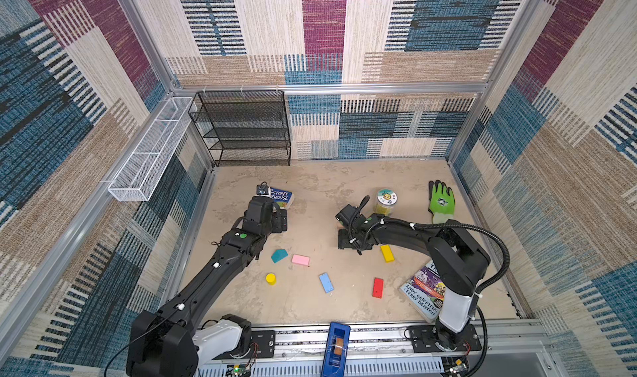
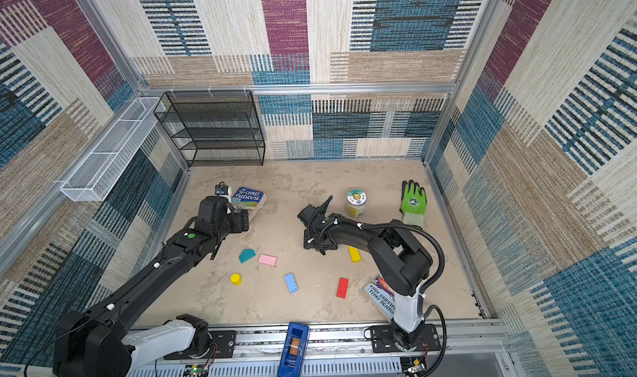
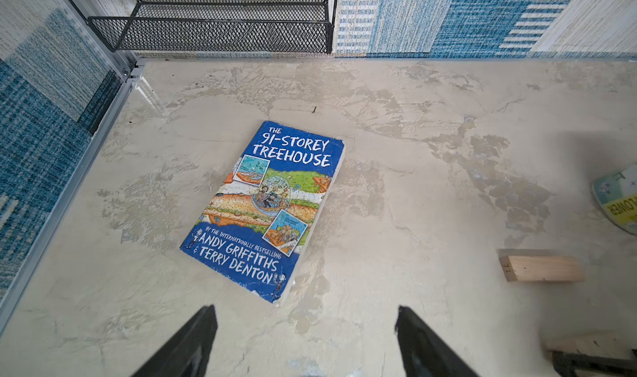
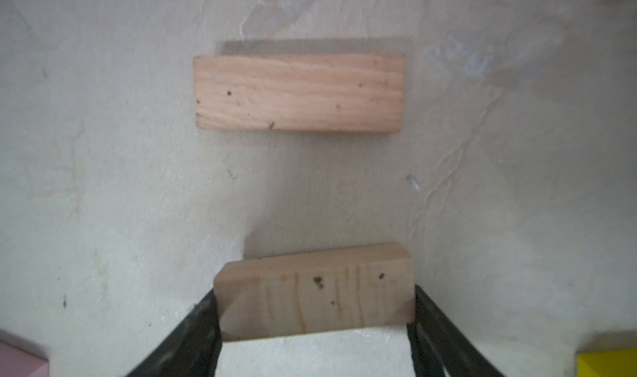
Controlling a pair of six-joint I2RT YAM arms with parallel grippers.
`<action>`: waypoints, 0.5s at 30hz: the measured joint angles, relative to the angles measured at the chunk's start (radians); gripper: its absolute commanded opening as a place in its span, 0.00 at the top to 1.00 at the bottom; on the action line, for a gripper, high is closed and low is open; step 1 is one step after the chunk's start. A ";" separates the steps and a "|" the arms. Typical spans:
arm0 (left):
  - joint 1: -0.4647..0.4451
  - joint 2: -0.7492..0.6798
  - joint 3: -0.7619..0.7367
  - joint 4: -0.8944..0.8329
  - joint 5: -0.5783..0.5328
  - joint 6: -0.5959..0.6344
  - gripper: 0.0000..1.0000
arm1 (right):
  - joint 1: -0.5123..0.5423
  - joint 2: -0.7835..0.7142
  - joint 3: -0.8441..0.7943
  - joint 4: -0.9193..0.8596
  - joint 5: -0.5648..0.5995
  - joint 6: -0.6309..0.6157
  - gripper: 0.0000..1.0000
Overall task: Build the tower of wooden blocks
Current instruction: 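Carry the held wooden bar over the other wooden bar with the right gripper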
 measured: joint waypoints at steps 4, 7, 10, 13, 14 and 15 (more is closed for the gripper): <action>0.001 0.009 0.000 0.001 0.000 0.000 0.14 | 0.002 0.022 0.014 0.021 0.031 0.005 0.43; 0.001 0.013 0.000 0.001 0.000 0.000 0.14 | 0.002 0.039 0.030 0.029 0.044 0.005 0.42; 0.002 0.019 0.001 0.002 0.001 0.000 0.14 | 0.002 0.058 0.051 0.035 0.060 0.005 0.41; 0.003 0.021 0.002 0.002 0.000 0.000 0.14 | 0.002 0.066 0.060 0.039 0.069 0.009 0.40; 0.003 0.022 0.002 0.002 0.000 0.000 0.14 | 0.002 0.068 0.063 0.039 0.069 0.011 0.39; 0.003 0.023 0.002 0.002 0.000 0.000 0.14 | 0.003 0.071 0.066 0.039 0.074 0.014 0.39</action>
